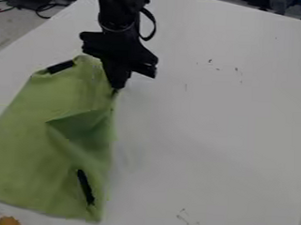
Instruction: Unfold the cloth from bottom left to top right
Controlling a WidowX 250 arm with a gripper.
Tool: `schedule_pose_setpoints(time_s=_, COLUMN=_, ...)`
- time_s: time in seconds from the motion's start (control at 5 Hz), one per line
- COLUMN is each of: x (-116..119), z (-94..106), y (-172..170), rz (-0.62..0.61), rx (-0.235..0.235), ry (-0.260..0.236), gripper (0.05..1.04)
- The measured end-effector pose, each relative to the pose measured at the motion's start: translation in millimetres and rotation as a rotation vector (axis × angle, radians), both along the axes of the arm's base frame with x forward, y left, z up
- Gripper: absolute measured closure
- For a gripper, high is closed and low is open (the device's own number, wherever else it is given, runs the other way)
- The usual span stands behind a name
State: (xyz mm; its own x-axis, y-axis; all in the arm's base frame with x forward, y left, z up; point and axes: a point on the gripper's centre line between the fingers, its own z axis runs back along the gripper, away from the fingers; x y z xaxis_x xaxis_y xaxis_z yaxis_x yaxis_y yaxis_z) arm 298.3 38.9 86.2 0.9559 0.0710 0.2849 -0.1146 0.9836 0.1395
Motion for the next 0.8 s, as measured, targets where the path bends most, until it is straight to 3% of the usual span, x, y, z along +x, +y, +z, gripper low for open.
schedule_pose_setpoints(time_s=0.4, x=22.2, z=-22.5, y=-45.7, rz=-0.148, rx=-0.059, ry=0.041, gripper=1.02)
schedule_pose_setpoints(time_s=0.8, x=28.9, z=-42.4, y=-53.6, rz=-0.142, rx=-0.088, ry=0.07, gripper=1.02)
